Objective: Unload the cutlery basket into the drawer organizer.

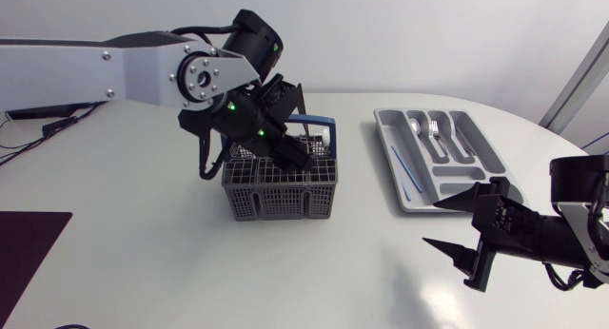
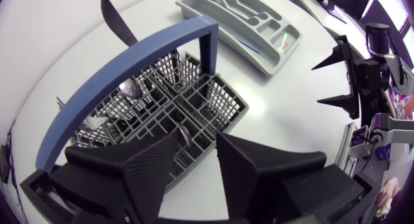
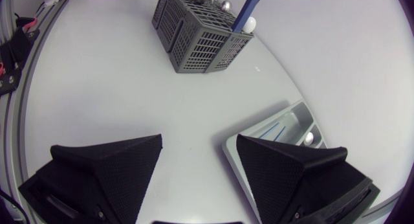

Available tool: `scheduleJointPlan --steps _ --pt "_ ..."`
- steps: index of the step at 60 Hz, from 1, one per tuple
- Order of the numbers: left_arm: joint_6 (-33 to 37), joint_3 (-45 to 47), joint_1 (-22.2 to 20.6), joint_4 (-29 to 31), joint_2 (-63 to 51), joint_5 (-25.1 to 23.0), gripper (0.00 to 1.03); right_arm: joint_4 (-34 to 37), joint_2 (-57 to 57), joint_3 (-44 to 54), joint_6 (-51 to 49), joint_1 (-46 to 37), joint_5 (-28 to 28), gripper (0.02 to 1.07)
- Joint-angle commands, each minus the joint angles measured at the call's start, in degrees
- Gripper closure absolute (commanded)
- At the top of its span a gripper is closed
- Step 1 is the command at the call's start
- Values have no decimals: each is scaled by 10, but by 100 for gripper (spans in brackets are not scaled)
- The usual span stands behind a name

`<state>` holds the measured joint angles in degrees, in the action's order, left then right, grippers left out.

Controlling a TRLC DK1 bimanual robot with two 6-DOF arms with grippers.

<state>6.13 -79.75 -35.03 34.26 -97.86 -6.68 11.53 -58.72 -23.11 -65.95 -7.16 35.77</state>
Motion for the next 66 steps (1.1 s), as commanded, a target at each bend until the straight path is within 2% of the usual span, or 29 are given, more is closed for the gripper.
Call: scheduleJointPlan --steps 1,13,16,20,22,39,66 --pt "-20 -24 1 9 -25 -5 50 -5 4 19 12 6 -3 24" --pt "-30 -33 8 9 -58 3 51 -5 8 25 12 6 -3 24" --pt "-30 -36 8 9 -61 8 57 -5 8 27 10 6 -3 23" --pt "-29 -41 7 9 -66 13 73 -5 8 29 9 6 -3 23" --pt "-28 -42 7 8 -67 15 78 -6 7 30 9 6 -3 23" --pt "-20 -40 8 7 -78 15 94 -11 6 39 6 6 -3 23" --pt "-10 -30 6 7 -20 15 96 -11 11 39 8 13 -3 23"
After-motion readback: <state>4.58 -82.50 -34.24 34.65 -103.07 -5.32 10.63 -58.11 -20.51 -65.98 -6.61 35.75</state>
